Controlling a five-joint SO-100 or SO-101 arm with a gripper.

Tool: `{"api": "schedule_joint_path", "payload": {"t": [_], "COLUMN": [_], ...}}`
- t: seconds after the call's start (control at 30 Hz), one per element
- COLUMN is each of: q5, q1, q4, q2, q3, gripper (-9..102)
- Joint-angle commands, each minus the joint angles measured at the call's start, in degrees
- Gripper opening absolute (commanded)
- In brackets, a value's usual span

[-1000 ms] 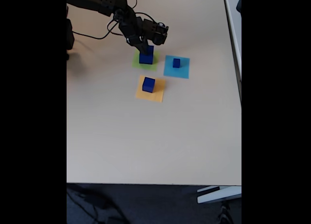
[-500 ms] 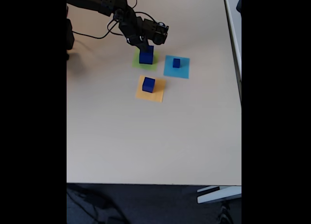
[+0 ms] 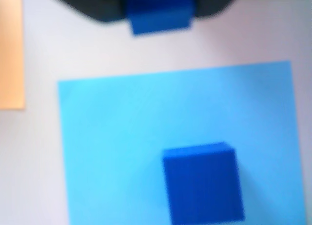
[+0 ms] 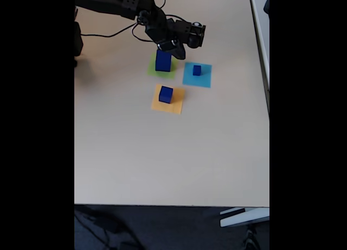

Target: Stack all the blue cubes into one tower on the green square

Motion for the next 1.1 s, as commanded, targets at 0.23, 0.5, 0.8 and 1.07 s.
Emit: {"api": "schedule_joint_path", "payload": {"t": [0.23, 0.5, 0.8, 1.07], "q5": [-5.45, -3.87, -2.29, -1.49], "q1": [1.41, 1.05, 0.35, -0.62], "q4": [0.0, -0.35, -0.97, -0.79], "q2": [-12.13, -17.4, -20.57, -20.39], "q3": [-20.13, -24.08, -24.08, -25.84], "gripper": [1, 1, 1, 1]}}
